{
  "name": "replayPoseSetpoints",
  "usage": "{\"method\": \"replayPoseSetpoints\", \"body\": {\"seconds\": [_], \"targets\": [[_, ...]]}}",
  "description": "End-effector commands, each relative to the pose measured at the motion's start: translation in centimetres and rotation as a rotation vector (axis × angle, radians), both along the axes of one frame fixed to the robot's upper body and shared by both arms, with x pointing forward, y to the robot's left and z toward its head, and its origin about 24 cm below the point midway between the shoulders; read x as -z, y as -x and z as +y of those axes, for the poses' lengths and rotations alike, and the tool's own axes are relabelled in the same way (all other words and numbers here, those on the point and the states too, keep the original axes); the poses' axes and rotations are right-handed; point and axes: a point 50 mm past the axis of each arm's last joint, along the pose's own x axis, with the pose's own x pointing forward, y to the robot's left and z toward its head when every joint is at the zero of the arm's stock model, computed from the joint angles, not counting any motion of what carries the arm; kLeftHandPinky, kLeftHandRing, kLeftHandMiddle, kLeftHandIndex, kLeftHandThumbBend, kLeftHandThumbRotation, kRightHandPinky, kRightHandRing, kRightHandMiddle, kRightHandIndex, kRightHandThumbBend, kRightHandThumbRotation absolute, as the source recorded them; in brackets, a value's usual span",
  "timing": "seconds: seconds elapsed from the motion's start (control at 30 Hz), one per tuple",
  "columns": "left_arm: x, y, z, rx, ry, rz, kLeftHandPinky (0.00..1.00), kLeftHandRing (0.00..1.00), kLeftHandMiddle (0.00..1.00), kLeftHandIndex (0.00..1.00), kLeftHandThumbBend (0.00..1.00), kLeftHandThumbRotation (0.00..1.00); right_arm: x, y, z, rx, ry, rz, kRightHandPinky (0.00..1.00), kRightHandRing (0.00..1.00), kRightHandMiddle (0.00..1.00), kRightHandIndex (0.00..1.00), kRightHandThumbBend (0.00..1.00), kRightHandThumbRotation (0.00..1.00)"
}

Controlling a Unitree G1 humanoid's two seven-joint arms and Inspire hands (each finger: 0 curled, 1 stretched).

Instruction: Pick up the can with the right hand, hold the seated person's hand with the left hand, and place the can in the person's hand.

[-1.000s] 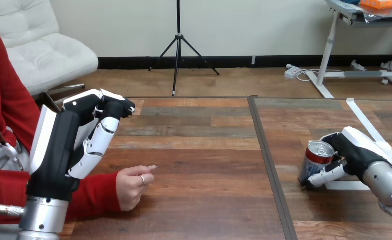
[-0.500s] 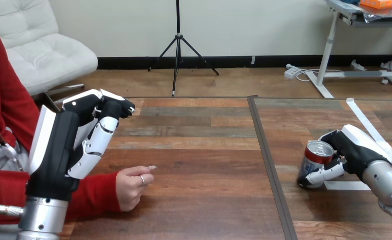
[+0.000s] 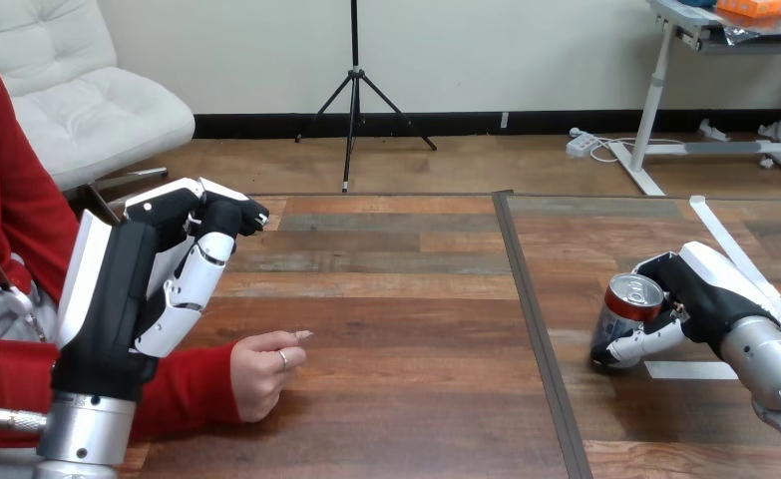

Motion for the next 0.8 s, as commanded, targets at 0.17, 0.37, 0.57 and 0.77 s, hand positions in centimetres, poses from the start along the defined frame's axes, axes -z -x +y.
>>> {"method": "replayPoseSetpoints", "body": {"seconds": [0.17, 0.37, 0.57, 0.77], "targets": [[-1.52, -0.69, -0.08, 0.005, 0.015, -0.077, 0.46, 0.56, 0.58, 0.48, 0.30, 0.91, -3.58, -2.22, 0.72, -0.018, -0.028, -0.162, 0.35, 0.39, 0.43, 0.45, 0.78, 0.00], [-1.55, -0.70, -0.11, 0.007, 0.015, -0.080, 0.46, 0.56, 0.57, 0.48, 0.28, 0.89, -3.60, -2.23, 0.76, -0.022, -0.029, -0.164, 0.34, 0.38, 0.43, 0.45, 0.79, 0.00], [-1.54, -0.70, -0.09, 0.005, 0.008, -0.082, 0.45, 0.55, 0.57, 0.47, 0.26, 0.88, -3.61, -2.21, 0.83, -0.030, -0.033, -0.166, 0.33, 0.38, 0.43, 0.45, 0.79, 0.00], [-1.56, -0.70, -0.09, 0.004, 0.008, -0.076, 0.45, 0.55, 0.57, 0.47, 0.25, 0.87, -3.68, -2.18, 0.91, -0.044, -0.037, -0.170, 0.33, 0.38, 0.43, 0.45, 0.79, 0.00]]}}
